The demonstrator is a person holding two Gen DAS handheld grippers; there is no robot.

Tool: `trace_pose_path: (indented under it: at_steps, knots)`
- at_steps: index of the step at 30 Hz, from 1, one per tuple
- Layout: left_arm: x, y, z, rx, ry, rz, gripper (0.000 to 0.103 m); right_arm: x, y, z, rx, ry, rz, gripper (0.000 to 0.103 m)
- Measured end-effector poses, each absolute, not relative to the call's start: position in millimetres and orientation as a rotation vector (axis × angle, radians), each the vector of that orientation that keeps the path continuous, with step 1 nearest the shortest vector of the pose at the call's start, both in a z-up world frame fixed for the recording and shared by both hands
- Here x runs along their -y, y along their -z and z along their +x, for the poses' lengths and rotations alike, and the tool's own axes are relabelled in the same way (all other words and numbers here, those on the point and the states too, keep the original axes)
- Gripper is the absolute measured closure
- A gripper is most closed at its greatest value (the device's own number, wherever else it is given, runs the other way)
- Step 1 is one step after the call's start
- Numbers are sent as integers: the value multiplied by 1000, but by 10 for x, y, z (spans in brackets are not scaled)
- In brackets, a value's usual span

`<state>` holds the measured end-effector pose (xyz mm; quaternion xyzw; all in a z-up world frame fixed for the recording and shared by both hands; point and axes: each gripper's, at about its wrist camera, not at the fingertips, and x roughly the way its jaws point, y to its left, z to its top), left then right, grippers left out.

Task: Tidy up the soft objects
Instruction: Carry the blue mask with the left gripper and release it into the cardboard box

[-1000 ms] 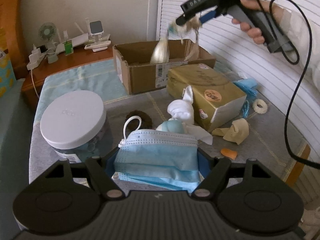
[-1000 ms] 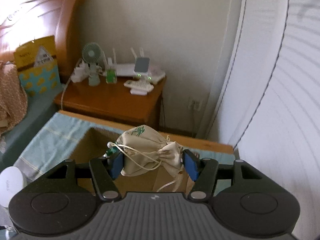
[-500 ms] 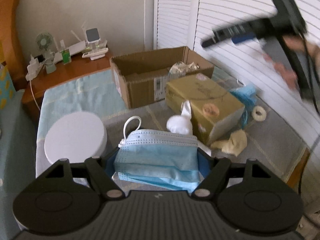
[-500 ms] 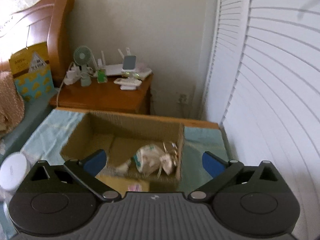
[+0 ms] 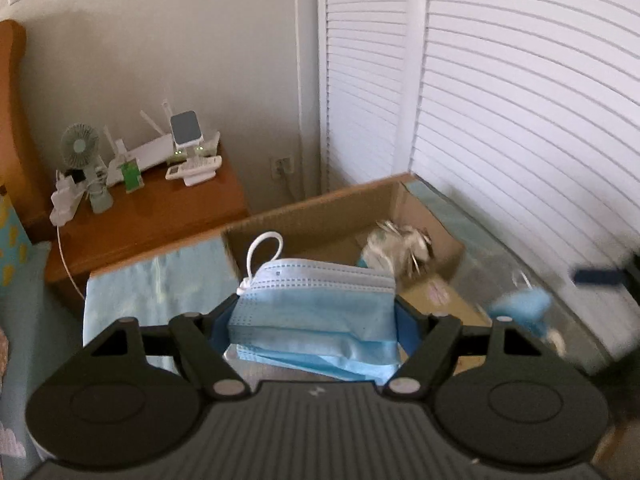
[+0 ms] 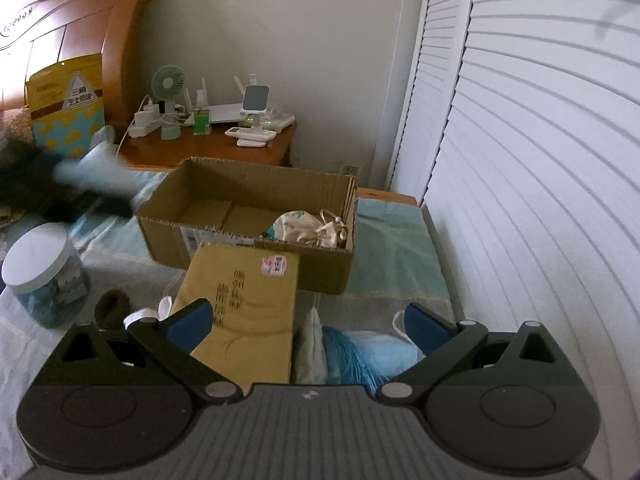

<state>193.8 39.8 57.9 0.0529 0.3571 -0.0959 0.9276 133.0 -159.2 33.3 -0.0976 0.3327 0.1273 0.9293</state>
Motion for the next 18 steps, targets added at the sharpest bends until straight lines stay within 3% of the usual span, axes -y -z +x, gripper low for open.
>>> trace_pose_path:
  at_steps: [14,18]
  knots:
    - [-270,-371,2881,-777,103,92,25,1782,-290,1189,-673,-285,-175,0]
    - [-256,-318,2947,-773,90,92,11,1797,-265,1193,-678,-288,-169,0]
